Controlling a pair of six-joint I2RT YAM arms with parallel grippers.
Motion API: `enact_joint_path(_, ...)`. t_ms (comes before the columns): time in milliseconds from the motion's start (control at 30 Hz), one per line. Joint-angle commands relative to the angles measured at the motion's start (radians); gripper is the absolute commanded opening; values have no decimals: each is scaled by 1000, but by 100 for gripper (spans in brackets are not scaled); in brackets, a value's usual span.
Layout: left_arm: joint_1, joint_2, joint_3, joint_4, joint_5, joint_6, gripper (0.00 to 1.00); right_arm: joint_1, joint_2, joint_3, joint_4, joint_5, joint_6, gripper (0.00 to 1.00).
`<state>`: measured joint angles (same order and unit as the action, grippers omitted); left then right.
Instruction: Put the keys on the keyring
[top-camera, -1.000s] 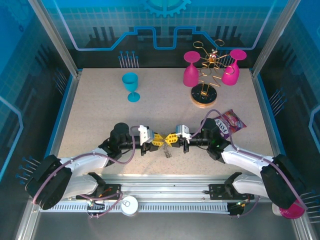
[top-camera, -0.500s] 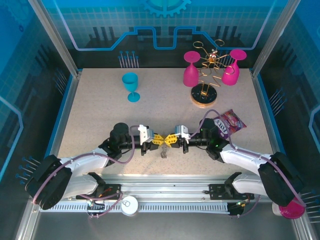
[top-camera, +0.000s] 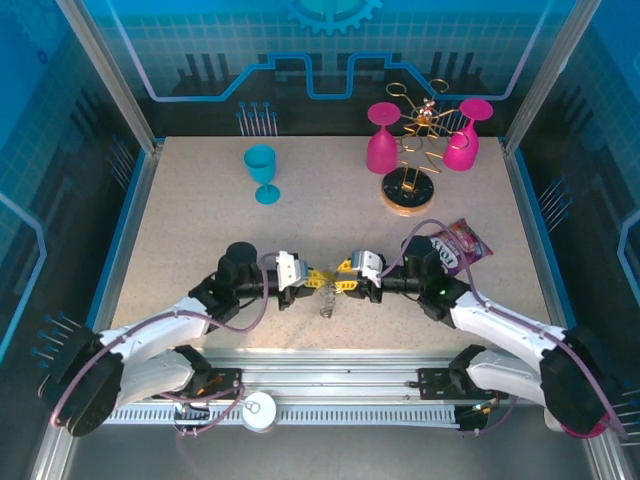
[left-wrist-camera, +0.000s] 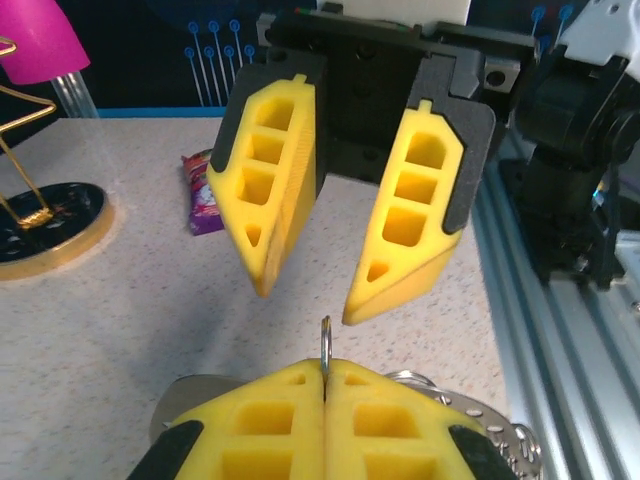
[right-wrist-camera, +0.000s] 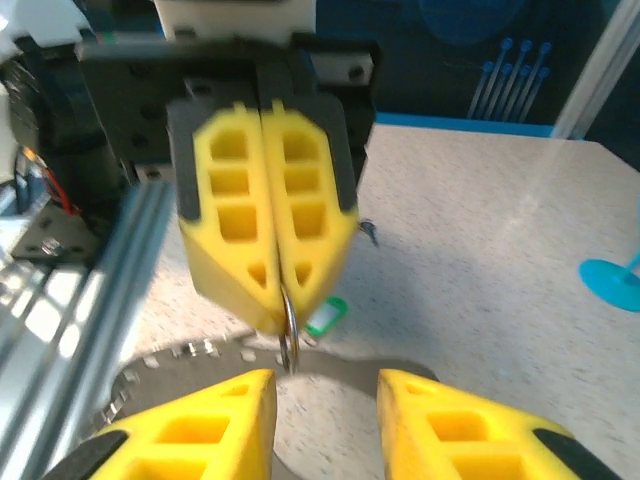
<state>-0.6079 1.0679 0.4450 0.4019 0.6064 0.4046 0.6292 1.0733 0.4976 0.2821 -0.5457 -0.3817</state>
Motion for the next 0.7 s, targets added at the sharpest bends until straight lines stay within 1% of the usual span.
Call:
enact_joint_path(0,-10,-48,124,-319,-61,220,0,28,-34,76,-271,133,-155,31)
enact_joint_path(100,-12,-45,190,-459,-83,309,0,47,-34,102,-291,138,-186,30)
enact_joint_path(200,-13,-37,230,-520,-89,353,0,69,-9,128,-274,126,-186,30)
enact_joint_path(433,-16,-21,255,-531,-70,372,0,111,64,162,-199,109,-164,29)
enact_joint_path(667,-23,-16,257,-531,-60,372,0,137,110,167,-151,89,-148,26)
